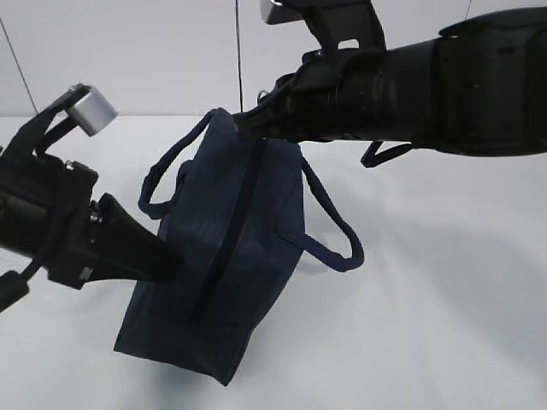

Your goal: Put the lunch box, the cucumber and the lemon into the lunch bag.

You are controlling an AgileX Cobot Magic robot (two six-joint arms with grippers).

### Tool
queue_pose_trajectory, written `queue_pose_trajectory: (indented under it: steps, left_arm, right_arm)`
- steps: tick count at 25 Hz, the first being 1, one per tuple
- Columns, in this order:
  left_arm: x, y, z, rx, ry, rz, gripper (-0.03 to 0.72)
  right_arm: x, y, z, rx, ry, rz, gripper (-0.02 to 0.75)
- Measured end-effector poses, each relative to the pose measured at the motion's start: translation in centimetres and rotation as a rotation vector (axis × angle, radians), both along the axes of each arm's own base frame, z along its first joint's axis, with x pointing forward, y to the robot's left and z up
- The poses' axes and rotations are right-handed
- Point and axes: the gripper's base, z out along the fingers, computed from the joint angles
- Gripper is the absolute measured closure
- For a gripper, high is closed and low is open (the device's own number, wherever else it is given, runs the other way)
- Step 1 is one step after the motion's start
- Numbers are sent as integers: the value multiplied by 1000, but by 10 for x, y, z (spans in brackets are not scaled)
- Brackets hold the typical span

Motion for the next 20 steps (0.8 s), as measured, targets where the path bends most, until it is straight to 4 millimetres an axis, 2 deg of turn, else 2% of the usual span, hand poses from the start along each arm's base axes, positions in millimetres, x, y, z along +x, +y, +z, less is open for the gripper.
queue_pose_trajectory:
  steps: [9, 20]
  left_arm:
    - [-20, 7, -9, 11, 31, 0, 698]
    - [-15, 7, -6, -7, 6, 63, 690]
  right_arm:
    - [6, 7, -13, -9, 28, 20, 738]
    - [7, 9, -13, -3, 28, 30, 738]
